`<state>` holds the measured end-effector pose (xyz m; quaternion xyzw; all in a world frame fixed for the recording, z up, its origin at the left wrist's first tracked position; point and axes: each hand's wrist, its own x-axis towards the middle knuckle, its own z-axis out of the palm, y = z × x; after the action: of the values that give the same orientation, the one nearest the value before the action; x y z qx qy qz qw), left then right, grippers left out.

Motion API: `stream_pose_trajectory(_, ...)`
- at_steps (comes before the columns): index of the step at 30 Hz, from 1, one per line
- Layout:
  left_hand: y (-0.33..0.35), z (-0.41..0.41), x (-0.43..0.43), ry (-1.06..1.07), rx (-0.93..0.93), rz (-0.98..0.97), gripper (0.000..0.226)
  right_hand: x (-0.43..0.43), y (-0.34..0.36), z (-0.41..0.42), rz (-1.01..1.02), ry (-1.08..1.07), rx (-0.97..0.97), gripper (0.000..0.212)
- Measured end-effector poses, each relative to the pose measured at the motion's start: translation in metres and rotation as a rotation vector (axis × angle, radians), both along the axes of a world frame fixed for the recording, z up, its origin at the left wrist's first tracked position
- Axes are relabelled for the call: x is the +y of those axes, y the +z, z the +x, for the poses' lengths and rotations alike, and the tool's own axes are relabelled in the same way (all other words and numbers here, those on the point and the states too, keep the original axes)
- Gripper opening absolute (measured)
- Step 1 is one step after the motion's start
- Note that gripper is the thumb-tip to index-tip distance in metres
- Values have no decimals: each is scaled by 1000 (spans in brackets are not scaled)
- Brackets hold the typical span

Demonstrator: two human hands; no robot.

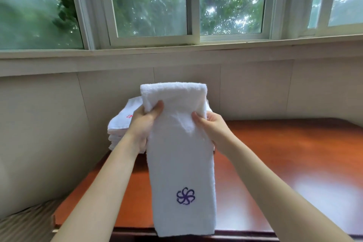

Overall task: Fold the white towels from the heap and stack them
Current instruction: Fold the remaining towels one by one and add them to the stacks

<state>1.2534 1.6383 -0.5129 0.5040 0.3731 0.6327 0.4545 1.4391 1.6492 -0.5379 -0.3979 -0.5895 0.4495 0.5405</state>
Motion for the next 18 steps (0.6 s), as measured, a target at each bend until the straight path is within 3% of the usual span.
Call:
stream_pose_trajectory(4,17,-22,3,78,111,120,12,1,23,-12,77,-21,-100,33)
stream_pose_trajectory(8,33,-51,8,254,585,77,27,10,33,-23,157,-144,-399,34)
stream_pose_trajectory(10,33,-62,7,185,724,-43,29,15,29,-26,115,-140,-480,31)
stream_pose_trajectory(14,24,-74,7,21,710,-182,23,26,23,-35,30,-86,-461,15)
stream_pose_trajectory(18,32,-87,18,86,574,-70,29,38,40,-39,7,-16,-483,21)
